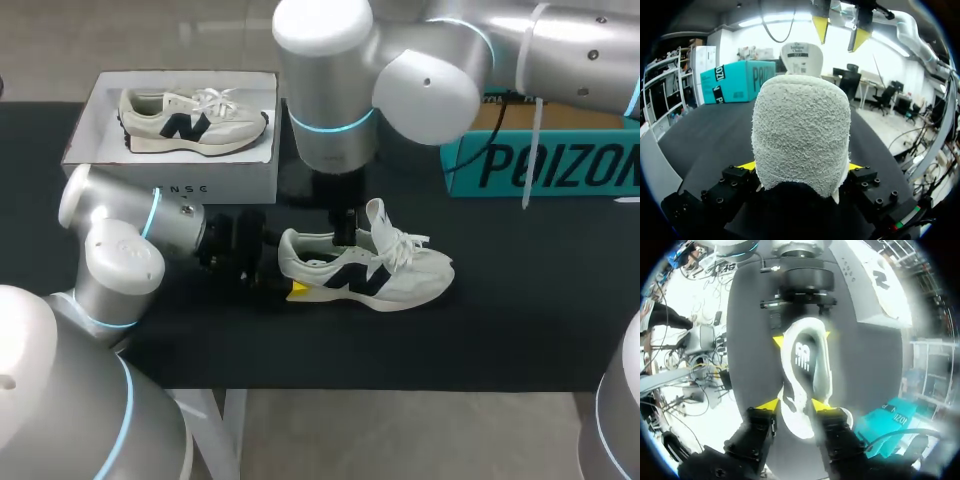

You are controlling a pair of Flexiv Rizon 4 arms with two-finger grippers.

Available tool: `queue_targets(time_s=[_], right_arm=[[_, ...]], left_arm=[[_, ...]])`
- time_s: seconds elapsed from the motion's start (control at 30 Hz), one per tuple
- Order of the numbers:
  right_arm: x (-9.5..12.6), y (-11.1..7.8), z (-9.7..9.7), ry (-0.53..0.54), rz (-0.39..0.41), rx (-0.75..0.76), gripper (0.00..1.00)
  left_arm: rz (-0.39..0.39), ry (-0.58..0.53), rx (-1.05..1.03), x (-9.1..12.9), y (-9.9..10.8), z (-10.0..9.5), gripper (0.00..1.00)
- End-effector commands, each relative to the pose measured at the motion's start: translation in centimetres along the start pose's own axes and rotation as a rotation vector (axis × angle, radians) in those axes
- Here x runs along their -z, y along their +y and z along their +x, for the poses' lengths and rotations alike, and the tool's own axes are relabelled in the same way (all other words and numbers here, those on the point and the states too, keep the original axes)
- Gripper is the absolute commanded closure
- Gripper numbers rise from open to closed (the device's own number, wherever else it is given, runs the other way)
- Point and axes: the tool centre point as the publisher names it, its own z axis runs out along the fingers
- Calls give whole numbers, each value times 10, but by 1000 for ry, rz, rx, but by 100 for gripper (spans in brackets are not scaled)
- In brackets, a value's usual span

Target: Take the shoe out of the shoebox, open the shoe tongue, remove and reinsert the insole, then place the shoe into the shoebox

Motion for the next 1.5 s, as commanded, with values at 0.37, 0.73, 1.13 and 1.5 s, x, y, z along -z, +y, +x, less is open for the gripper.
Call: queue_targets(time_s=[0.37, 0.73, 1.13, 1.5], right_arm=[[-18, 7, -13, -15, 18, 186, 100], [-48, 16, -36, 15, 26, 108, 100], [-48, 16, -36, 15, 26, 108, 100], [-90, 24, -40, -33, -166, -32, 100]], left_arm=[[2, -3, 0, -4, 3, 1, 100], [2, -3, 0, -4, 3, 1, 100], [2, -3, 0, -4, 3, 1, 100], [2, -3, 0, -4, 3, 1, 100]])
